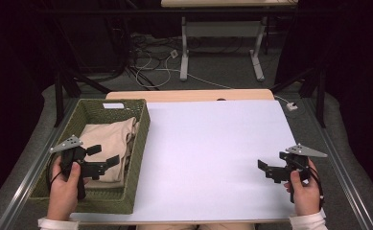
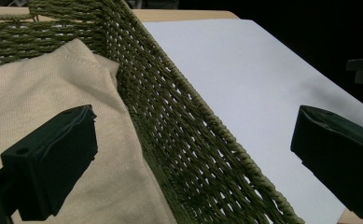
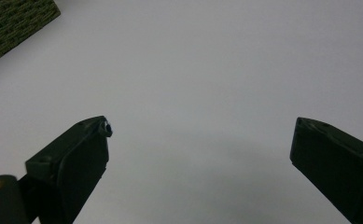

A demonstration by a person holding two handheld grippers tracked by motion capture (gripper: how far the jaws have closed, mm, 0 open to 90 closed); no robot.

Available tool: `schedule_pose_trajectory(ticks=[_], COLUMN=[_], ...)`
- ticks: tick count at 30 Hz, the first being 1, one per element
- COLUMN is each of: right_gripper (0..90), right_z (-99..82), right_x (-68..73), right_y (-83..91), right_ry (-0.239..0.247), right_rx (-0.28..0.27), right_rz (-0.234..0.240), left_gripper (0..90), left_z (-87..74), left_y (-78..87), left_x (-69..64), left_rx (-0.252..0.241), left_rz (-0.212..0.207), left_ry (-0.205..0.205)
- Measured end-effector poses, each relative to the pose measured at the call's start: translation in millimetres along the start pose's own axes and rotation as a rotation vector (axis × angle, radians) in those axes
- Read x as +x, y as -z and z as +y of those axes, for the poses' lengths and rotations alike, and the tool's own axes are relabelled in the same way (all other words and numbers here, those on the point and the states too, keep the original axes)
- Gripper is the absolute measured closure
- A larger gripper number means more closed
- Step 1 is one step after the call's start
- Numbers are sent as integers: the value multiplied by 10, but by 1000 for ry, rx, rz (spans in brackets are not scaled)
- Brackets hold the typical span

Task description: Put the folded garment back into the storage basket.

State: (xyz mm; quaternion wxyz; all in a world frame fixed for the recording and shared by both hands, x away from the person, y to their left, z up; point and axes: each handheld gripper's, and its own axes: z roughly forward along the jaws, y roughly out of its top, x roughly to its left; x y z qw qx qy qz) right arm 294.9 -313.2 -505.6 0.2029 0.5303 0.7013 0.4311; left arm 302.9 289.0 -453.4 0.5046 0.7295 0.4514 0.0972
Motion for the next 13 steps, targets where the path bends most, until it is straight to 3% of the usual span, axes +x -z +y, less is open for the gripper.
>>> schedule_pose_trajectory(ticks=[13], right_gripper=[40], right_z=[-48], right_x=[-22], right_y=[-13], right_ry=[-2], right_rx=[9], right_rz=[-4], left_gripper=[4], left_z=[26], left_y=[-72], left_x=[-29], left_rx=[13], left_rz=[-2], left_ry=[-6])
